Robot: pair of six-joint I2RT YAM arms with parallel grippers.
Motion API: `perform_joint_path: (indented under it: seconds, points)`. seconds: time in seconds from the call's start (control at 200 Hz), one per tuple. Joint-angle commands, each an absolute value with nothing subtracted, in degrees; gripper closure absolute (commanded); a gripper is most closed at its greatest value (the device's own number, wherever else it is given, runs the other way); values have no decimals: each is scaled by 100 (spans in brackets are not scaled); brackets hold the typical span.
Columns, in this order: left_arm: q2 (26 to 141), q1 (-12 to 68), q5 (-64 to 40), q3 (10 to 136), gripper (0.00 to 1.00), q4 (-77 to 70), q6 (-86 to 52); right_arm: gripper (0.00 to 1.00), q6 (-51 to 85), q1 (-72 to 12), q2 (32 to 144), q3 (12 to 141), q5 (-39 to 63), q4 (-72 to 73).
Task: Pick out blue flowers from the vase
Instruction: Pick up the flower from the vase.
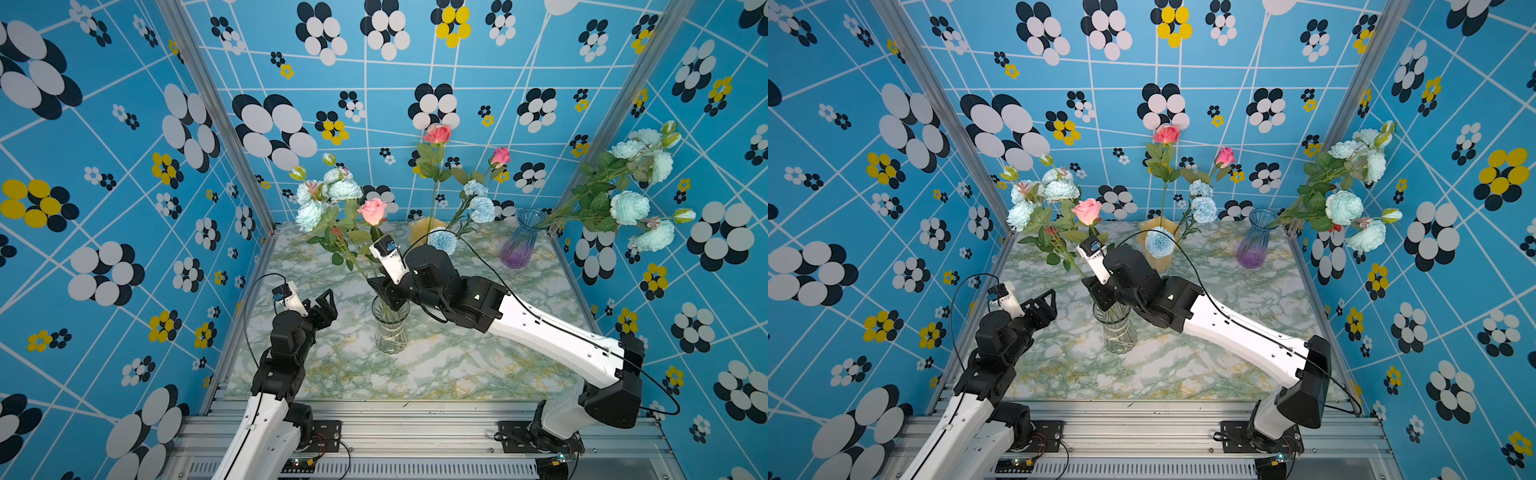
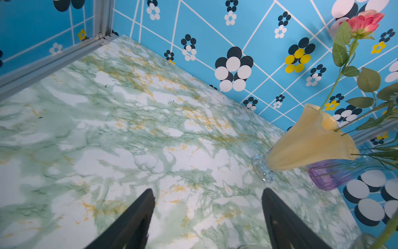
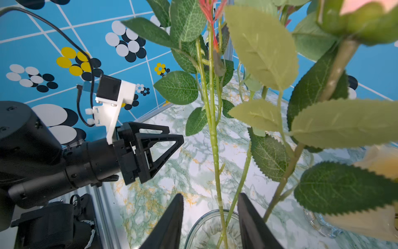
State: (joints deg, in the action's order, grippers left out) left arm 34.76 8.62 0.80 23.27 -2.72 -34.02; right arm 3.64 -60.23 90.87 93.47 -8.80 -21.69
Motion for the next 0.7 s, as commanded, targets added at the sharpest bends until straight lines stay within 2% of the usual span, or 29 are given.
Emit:
perform_joint_path:
  seconds: [0.0, 0.32, 0.695]
  points:
    - [3592, 817, -504, 2416, 17, -591, -3579, 56, 290, -6042, 9118, 9334, -1154, -2127]
    - [3770, 949, -479, 2566, 5, -477, -3472, 58, 316, -6115, 9096, 8849, -1250, -2002]
    - [3878, 1265, -166, 2740, 5, -273, -3263, 60, 268, -6201, 9374, 8889, -1453, -1922]
